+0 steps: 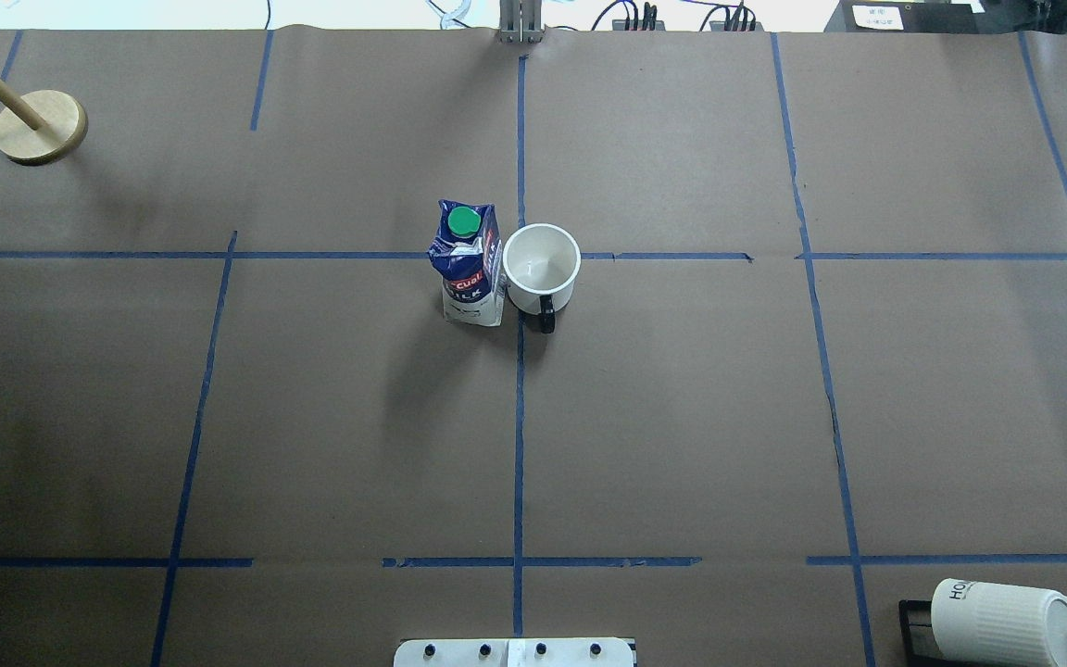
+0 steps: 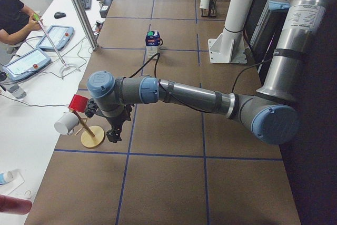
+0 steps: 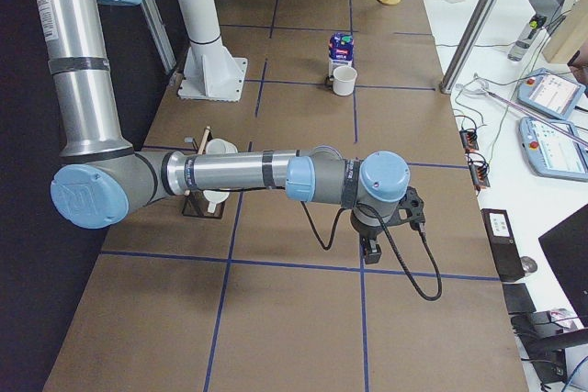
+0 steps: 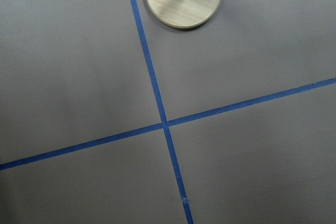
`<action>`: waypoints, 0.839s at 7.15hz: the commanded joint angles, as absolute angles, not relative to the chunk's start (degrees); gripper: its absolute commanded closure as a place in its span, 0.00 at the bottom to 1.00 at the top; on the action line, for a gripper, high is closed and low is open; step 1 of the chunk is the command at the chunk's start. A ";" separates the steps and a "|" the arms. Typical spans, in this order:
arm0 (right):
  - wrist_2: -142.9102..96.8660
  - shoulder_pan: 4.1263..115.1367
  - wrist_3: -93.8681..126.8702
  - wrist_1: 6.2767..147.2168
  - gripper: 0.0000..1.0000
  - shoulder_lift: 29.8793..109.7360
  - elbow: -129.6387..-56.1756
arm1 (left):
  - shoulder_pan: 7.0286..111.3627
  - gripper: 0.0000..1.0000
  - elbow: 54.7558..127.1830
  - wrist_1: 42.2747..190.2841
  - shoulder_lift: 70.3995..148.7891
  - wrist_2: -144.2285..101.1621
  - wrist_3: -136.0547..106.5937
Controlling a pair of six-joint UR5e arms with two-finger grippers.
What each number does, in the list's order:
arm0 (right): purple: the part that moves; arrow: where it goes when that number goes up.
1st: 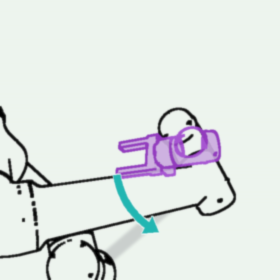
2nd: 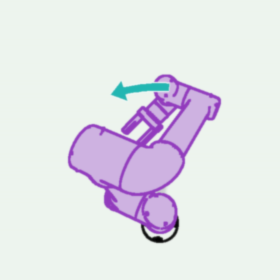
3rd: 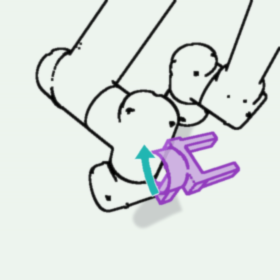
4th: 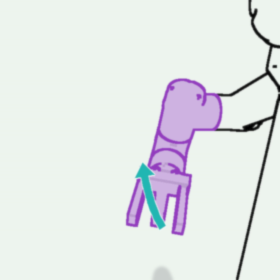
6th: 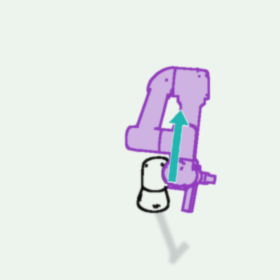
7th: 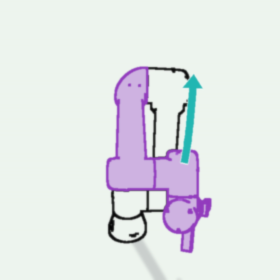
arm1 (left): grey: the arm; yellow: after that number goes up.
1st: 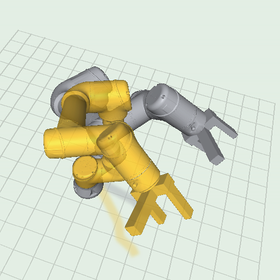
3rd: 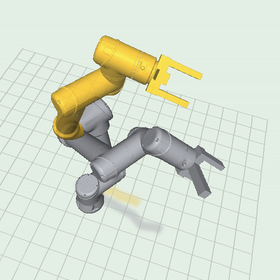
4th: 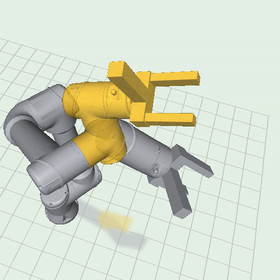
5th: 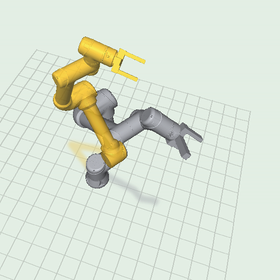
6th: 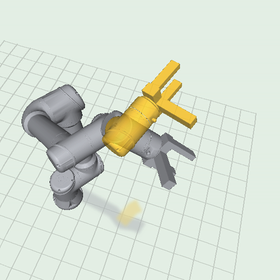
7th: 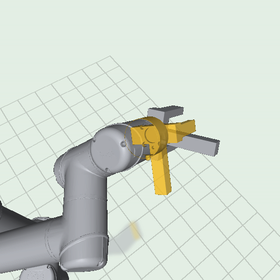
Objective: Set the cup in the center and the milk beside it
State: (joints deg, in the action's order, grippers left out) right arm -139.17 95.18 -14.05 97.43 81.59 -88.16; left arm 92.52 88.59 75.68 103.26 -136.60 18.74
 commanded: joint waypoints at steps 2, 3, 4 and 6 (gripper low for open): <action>-139.04 95.10 -13.98 97.29 0.00 81.30 -88.07 | 92.20 0.00 89.38 78.20 100.90 -135.54 18.90; -138.78 94.75 -14.06 97.73 0.00 80.95 -87.89 | 92.11 0.00 89.30 77.79 100.46 -135.27 18.90; -138.87 94.40 -14.06 97.91 0.00 81.12 -87.89 | 92.11 0.00 88.86 77.70 100.20 -135.26 18.64; -138.87 93.61 -14.24 98.52 0.00 81.56 -87.98 | 92.20 0.00 89.12 77.70 99.41 -135.18 18.63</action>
State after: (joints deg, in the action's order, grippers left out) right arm -138.87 94.17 -14.14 98.03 81.38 -87.95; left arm 92.13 88.99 77.70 99.78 -135.23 18.67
